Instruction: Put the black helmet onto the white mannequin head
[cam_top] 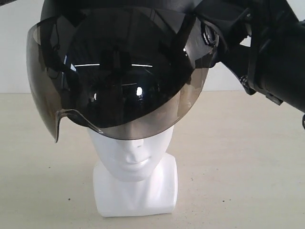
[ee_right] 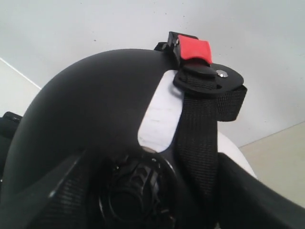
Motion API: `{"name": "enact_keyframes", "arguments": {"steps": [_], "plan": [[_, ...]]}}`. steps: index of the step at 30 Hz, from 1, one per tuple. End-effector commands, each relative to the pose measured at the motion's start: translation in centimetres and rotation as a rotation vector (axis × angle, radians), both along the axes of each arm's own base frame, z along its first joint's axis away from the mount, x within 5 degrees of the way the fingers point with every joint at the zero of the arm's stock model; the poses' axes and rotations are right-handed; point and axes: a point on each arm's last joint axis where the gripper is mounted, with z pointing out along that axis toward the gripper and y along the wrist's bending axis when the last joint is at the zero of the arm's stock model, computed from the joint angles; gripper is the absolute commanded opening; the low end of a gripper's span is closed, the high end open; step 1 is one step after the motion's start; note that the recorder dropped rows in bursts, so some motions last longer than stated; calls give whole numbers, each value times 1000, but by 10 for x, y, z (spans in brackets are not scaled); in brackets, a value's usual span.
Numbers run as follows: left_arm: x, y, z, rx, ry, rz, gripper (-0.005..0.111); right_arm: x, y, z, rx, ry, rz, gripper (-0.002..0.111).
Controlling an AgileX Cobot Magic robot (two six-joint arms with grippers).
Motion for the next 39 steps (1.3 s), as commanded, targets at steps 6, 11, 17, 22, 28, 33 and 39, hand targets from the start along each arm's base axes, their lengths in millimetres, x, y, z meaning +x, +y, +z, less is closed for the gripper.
{"name": "enact_keyframes", "arguments": {"steps": [6,11,17,22,28,33,39], "plan": [[15,-5,-47,214,126,37,5,-5,5,-14,-210,-5,71,47],[14,-5,-49,231,129,30,5,-6,6,-19,-248,30,91,47],[14,-5,-51,255,143,30,5,-8,7,-27,-307,87,123,47],[14,-5,-52,259,153,30,5,-7,6,-25,-298,66,115,47],[5,-27,-53,272,155,-41,5,-19,-14,3,-235,-78,65,47],[5,-30,-53,250,191,-34,5,-38,-38,22,-194,-140,59,47],[3,-32,-53,230,221,-49,5,-46,-51,32,-198,-226,24,44]]}}
